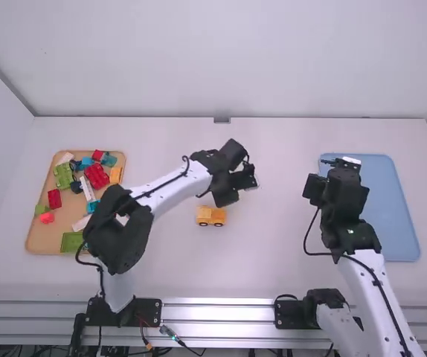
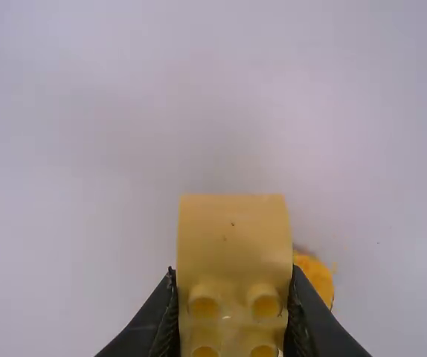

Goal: Assemble lego blocks to make yellow taxi

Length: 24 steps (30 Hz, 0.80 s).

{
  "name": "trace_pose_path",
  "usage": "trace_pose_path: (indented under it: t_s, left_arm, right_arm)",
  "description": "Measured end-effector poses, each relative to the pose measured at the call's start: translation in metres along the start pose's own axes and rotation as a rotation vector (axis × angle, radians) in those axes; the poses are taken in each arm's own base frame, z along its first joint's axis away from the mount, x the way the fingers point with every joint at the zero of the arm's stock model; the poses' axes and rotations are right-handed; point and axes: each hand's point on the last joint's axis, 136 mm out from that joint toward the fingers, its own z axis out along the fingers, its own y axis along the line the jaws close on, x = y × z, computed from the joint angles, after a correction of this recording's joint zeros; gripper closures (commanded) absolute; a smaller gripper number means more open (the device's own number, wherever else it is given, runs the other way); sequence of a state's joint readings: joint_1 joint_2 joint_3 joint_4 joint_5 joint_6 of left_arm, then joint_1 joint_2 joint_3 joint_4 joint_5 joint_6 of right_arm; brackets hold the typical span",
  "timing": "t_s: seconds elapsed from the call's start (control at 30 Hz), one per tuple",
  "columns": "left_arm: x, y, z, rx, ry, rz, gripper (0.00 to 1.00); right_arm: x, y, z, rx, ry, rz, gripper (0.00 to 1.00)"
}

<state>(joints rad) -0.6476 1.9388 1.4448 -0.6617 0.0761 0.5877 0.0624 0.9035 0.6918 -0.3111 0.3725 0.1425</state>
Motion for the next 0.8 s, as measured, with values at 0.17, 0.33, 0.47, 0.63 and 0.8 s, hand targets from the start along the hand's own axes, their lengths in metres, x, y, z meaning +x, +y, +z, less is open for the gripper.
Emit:
trace_pose_path:
  t_s: [0.17,0.33,0.47,0.63,0.8]
  left_arm:
    - [0.001,-0.027,0.032,0.061,0.061,0.080,0.98]
    - [-0.018,-0.038,0.044,0.109,0.054,0.122,0.99]
    - [-0.033,-0.049,0.054,0.133,0.053,0.160,0.98]
    - [-0.027,-0.067,0.069,0.173,0.093,0.214,0.85]
    - [-0.025,-0.071,0.072,0.182,0.100,0.242,0.01]
  right_arm:
    - [-0.002,-0.019,-0.010,0.035,-0.013,0.044,0.01]
    - [-0.004,-0.022,-0.012,0.017,-0.022,0.062,0.01]
    - [-0.004,-0.020,-0.010,-0.008,-0.019,0.061,0.01]
    - [0.001,-0.014,0.002,-0.022,0.015,0.046,0.01]
    - [0.001,-0.011,0.010,-0.027,0.022,0.040,0.01]
